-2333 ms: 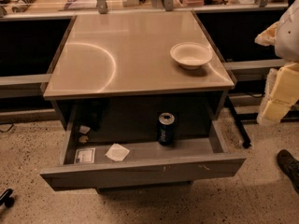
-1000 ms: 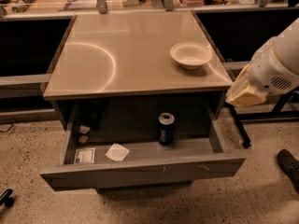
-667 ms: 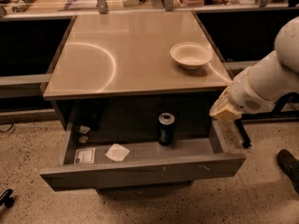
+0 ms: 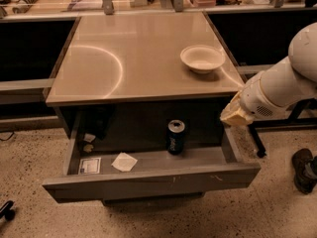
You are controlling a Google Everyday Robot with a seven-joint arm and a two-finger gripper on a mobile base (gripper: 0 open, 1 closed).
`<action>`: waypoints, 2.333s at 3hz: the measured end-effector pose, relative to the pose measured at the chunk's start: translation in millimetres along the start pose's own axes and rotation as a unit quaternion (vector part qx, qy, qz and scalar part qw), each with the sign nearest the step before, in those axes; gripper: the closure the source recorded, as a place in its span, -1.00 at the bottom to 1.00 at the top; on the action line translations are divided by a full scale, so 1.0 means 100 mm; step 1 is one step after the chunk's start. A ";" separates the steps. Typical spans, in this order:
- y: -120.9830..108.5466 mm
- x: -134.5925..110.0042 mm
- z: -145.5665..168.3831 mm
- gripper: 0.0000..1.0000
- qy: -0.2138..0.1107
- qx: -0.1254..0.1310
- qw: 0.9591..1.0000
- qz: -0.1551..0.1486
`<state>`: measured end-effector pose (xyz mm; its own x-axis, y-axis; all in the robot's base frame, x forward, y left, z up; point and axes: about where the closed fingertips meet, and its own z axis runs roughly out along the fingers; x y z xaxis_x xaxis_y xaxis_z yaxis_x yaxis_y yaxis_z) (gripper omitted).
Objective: Pick pepsi can from top drawer and place on counter
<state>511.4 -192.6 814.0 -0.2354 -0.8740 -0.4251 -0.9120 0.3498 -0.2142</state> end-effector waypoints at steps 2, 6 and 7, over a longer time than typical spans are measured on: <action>0.09 -0.03 0.50 0.63 -0.078 -0.007 0.997 0.010; 0.07 -0.22 1.37 -0.34 -0.165 -0.012 0.986 0.025; 0.07 -0.33 1.58 -0.34 -0.182 -0.020 0.983 0.023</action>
Offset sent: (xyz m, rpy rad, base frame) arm 0.0201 0.0397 -0.0704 0.2720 -0.0745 0.0293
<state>566.0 -108.0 687.3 -0.1484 -0.6767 -0.7212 -0.9174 0.3665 -0.1552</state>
